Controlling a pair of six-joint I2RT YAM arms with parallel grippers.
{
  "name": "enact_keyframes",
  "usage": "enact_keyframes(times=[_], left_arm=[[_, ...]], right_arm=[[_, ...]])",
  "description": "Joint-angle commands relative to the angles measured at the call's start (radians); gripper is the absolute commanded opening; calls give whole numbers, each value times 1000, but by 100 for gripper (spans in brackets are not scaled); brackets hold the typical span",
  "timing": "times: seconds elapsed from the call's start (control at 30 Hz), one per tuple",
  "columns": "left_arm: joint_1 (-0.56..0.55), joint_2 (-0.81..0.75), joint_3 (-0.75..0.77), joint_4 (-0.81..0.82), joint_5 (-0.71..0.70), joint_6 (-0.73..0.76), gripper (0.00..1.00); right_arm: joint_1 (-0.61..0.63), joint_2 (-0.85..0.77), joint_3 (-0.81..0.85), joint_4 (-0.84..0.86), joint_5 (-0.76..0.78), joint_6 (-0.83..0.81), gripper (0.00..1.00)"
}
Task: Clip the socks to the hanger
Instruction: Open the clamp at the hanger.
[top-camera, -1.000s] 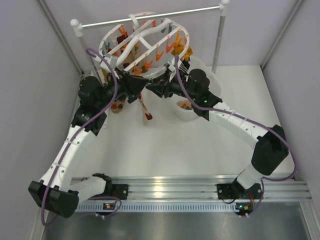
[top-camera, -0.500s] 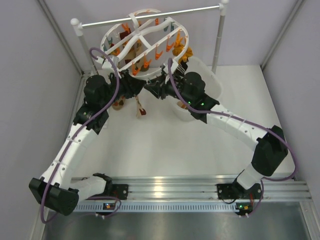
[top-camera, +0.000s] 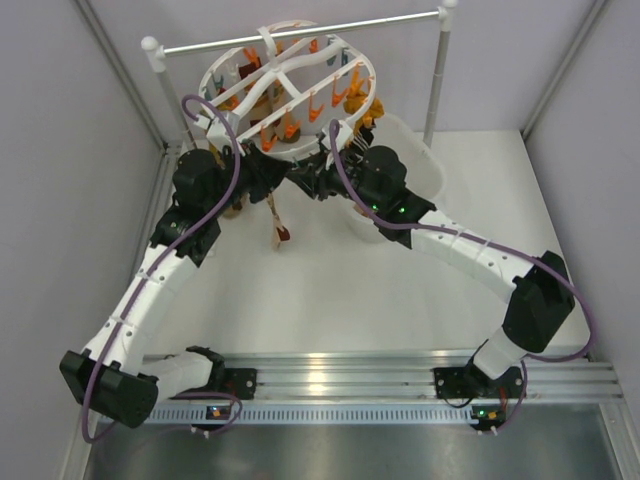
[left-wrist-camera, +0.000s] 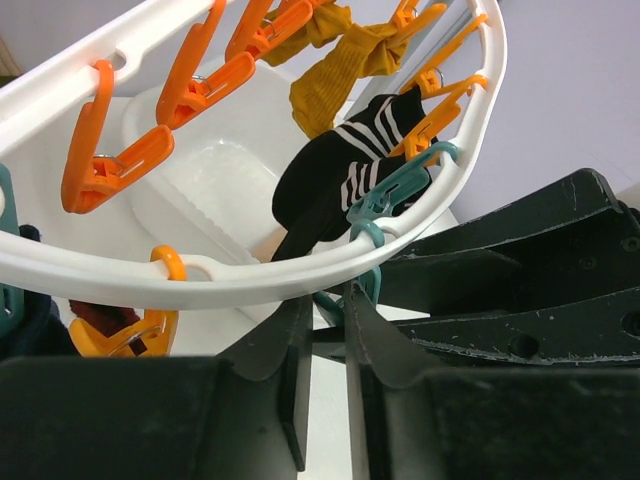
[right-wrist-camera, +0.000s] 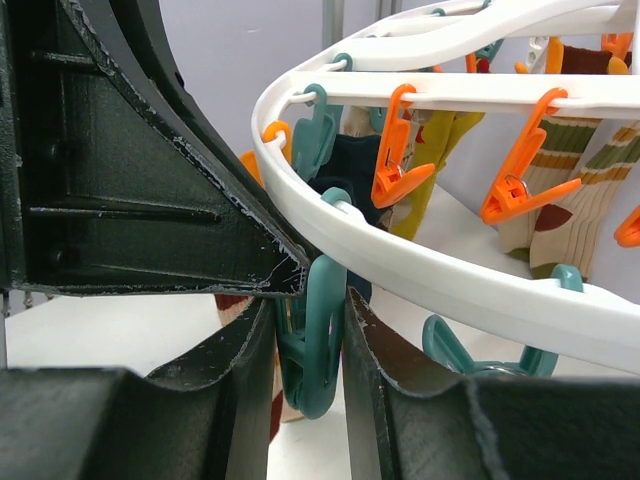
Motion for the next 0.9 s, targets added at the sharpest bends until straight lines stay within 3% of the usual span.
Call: enact_keyframes(times=[0.0,0.1,0.3,0.73,0.87], left_arm=[[10,14,32,41,-39,30,18],[11,14,35,36,3,50,12],[14,35,58,4,35,84,9],[33,48,76,-1,52,98,8],[34,52,81,7,62,95,8]], right_arm=[[17,-14,64,5,-38,12,18],[0,-14,61,-20,-55,53,22],[-41,-9,67,-46,-128,65,33],[-75,40,98,-89,-242,85,33],[-78,40,81,-67,-240,88,27]])
